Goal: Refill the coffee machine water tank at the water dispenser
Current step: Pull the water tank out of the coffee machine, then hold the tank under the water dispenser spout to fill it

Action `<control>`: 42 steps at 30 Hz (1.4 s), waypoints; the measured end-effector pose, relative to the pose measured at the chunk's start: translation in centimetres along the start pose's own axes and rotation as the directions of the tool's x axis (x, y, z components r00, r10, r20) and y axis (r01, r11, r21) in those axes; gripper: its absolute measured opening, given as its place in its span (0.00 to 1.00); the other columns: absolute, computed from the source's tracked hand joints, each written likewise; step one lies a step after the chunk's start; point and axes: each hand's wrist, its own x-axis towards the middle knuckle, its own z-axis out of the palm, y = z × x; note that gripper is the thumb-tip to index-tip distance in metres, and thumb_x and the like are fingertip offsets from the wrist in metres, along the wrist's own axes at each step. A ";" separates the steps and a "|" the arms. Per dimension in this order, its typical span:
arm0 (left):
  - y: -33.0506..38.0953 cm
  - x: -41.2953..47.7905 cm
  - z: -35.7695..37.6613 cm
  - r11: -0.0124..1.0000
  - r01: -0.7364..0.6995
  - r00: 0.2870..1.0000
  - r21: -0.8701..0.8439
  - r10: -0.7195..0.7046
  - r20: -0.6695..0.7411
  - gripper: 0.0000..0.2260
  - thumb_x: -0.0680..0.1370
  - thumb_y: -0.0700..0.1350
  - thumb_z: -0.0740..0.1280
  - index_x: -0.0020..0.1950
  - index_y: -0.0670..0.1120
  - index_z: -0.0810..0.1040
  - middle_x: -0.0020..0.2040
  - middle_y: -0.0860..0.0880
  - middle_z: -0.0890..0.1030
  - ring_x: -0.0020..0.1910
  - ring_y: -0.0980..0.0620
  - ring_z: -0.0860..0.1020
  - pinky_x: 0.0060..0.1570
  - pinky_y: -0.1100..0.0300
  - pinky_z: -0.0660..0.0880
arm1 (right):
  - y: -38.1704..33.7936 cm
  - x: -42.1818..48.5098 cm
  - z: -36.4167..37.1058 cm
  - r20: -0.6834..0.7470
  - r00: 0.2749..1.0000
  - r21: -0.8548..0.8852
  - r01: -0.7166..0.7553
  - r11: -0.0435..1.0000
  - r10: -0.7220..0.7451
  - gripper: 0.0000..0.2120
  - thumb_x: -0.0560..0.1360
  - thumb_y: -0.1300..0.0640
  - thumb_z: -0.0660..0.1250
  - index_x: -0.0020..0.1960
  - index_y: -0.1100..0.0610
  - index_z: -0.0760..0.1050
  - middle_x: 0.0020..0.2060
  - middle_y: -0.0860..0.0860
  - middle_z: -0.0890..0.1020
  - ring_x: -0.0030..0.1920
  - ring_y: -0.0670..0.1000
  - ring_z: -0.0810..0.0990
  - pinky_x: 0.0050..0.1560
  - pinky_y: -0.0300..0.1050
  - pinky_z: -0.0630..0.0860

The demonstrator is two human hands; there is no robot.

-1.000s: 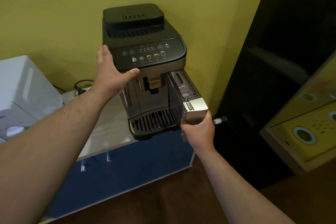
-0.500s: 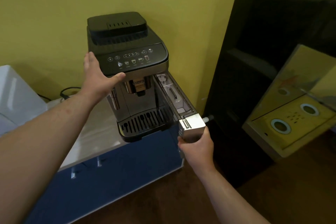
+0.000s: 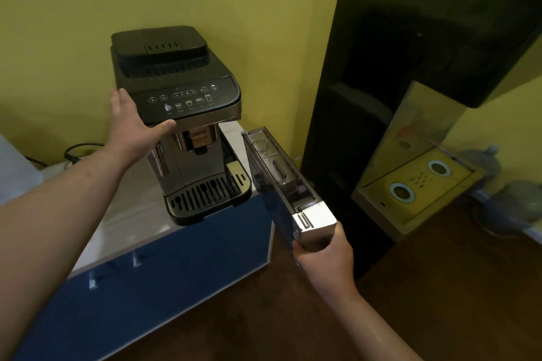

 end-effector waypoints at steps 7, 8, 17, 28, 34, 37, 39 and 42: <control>6.5 -6.7 -1.1 0.990 -0.016 0.993 -0.140 -0.001 -0.119 0.22 0.75 0.57 0.67 0.62 0.45 0.72 0.74 0.37 0.65 0.74 0.39 0.64 0.71 0.42 0.66 | -0.9 -3.5 -3.7 -0.020 1.000 -0.045 -0.025 0.999 0.024 0.29 0.61 0.62 0.80 0.55 0.48 0.70 0.44 0.40 0.76 0.44 0.39 0.76 0.32 0.23 0.72; 8.6 -9.3 -0.3 0.980 -0.044 0.993 -0.196 0.022 -0.116 0.14 0.75 0.54 0.67 0.52 0.46 0.74 0.64 0.39 0.74 0.65 0.42 0.73 0.61 0.47 0.73 | -1.0 -3.9 -4.0 -0.030 0.999 -0.065 -0.020 0.998 0.018 0.30 0.60 0.61 0.81 0.56 0.49 0.69 0.43 0.39 0.74 0.43 0.37 0.74 0.32 0.22 0.71; 17.3 -21.1 8.1 0.999 0.025 0.930 -0.049 -0.005 0.368 0.14 0.76 0.55 0.63 0.38 0.47 0.70 0.34 0.51 0.71 0.32 0.52 0.69 0.30 0.59 0.62 | -1.3 -6.0 -5.4 -0.089 0.996 -0.126 0.014 0.992 -0.025 0.40 0.57 0.58 0.82 0.66 0.55 0.70 0.49 0.47 0.76 0.50 0.46 0.76 0.42 0.27 0.68; 18.2 -21.1 9.1 0.970 0.232 0.860 -0.079 -0.166 0.482 0.30 0.74 0.61 0.61 0.68 0.42 0.66 0.53 0.45 0.79 0.49 0.46 0.79 0.34 0.58 0.70 | -1.8 -6.8 -5.9 -0.097 0.988 -0.176 0.105 0.979 -0.123 0.46 0.54 0.52 0.83 0.68 0.53 0.69 0.57 0.48 0.78 0.59 0.47 0.75 0.54 0.34 0.69; 18.4 -20.5 7.6 0.970 0.229 0.839 -0.078 -0.156 0.522 0.16 0.71 0.56 0.63 0.41 0.44 0.79 0.35 0.48 0.81 0.38 0.46 0.83 0.43 0.52 0.82 | -1.6 -6.9 -5.4 -0.077 0.985 -0.226 0.133 0.965 -0.154 0.47 0.56 0.53 0.82 0.71 0.52 0.66 0.61 0.46 0.76 0.59 0.41 0.70 0.48 0.22 0.63; 18.5 -20.1 7.2 0.967 0.238 0.832 -0.096 -0.152 0.533 0.14 0.72 0.53 0.63 0.37 0.43 0.79 0.35 0.46 0.82 0.37 0.45 0.84 0.44 0.51 0.83 | -1.2 -6.9 -5.2 -0.083 0.984 -0.250 0.132 0.959 -0.157 0.49 0.55 0.50 0.82 0.72 0.50 0.65 0.62 0.45 0.75 0.61 0.42 0.70 0.55 0.28 0.66; 18.6 -19.7 6.9 0.961 0.245 0.832 -0.126 -0.142 0.536 0.13 0.72 0.52 0.63 0.37 0.43 0.78 0.36 0.46 0.82 0.36 0.46 0.83 0.40 0.51 0.84 | -1.2 -7.0 -5.1 -0.093 0.984 -0.236 0.124 0.964 -0.150 0.49 0.54 0.48 0.81 0.71 0.50 0.65 0.63 0.47 0.76 0.62 0.45 0.71 0.61 0.39 0.69; 18.7 -19.5 6.3 0.964 0.221 0.862 -0.147 -0.122 0.492 0.12 0.73 0.51 0.63 0.34 0.45 0.73 0.31 0.48 0.75 0.31 0.50 0.75 0.28 0.59 0.70 | -1.4 -7.0 -5.1 -0.115 0.986 -0.194 0.101 0.976 -0.125 0.51 0.49 0.40 0.75 0.70 0.51 0.67 0.61 0.49 0.77 0.61 0.46 0.73 0.61 0.42 0.72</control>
